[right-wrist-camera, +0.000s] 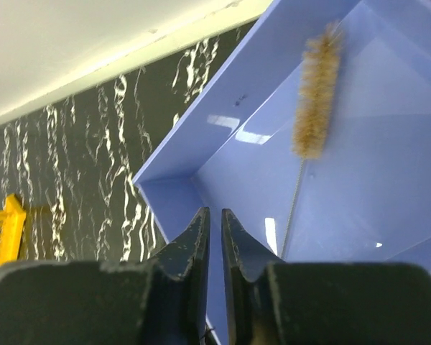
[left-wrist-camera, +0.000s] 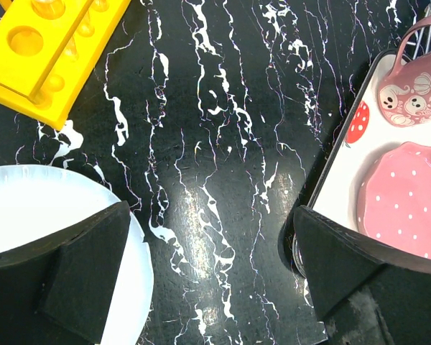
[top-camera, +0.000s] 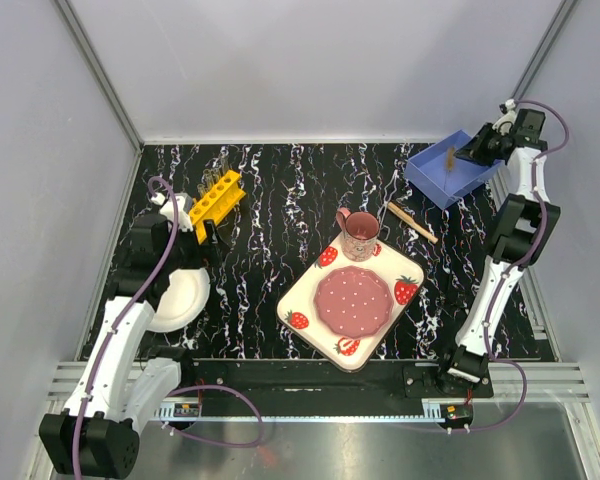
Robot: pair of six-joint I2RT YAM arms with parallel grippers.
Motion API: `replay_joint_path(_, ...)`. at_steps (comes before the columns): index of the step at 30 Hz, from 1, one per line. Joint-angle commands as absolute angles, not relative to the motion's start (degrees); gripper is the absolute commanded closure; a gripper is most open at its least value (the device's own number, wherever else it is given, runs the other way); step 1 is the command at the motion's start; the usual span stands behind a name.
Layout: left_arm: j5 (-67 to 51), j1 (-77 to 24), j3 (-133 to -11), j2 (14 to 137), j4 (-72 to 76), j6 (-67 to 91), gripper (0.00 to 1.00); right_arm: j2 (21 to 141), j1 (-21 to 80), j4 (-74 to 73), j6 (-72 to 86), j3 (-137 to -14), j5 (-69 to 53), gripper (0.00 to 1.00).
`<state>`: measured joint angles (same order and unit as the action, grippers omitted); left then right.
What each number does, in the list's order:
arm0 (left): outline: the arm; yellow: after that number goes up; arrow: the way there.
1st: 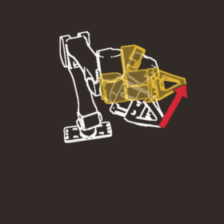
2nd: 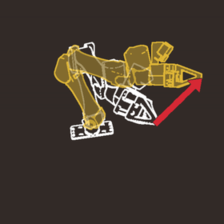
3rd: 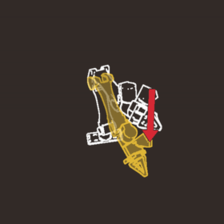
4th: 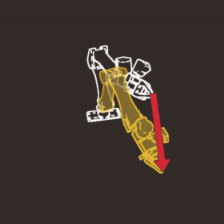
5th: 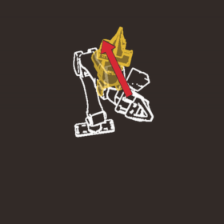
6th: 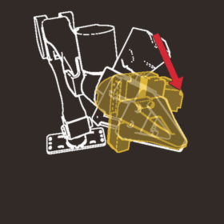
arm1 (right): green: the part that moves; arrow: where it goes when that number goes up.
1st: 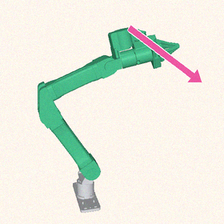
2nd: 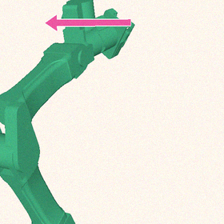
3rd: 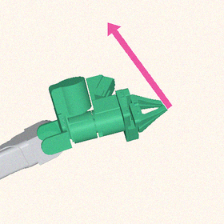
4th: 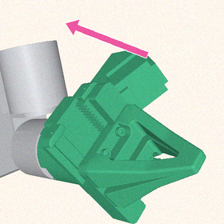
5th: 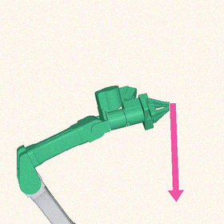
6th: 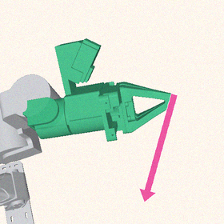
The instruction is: Organize the chemistry lab equipment
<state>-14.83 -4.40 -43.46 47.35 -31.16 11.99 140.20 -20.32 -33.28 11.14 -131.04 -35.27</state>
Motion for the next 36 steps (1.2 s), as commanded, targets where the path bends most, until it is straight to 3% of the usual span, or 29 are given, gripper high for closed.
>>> replay_joint_path(1,-16.1,-4.2,-43.7,47.1,-28.9,11.3,0.01,132.6,-20.2,-31.0,7.6,-123.6,-42.7,0.82)
replay_joint_path(7,-16.5,-4.3,-43.7,46.8,-28.7,11.3,0.01,120.5,-18.1,-22.7,5.5,-104.8,-47.6,0.70)
replay_joint_path(13,-16.4,-4.2,-43.5,46.8,-28.7,11.3,0.01,115.9,-12.6,-24.7,0.3,-97.8,-47.3,0.57)
replay_joint_path(23,-16.6,-4.3,-43.5,46.8,-28.7,11.3,0.01,119.2,-3.5,-39.7,-22.8,-99.9,-28.1,0.37)
replay_joint_path(28,-17.0,-4.3,-43.5,46.4,-28.7,11.3,0.01,122.0,-3.1,-43.6,-27.8,-102.9,-20.0,0.35)
replay_joint_path(36,-17.1,-4.3,-43.3,45.8,-28.5,11.3,0.01,126.7,-1.8,-46.7,-28.7,-106.1,-18.5,0.36)
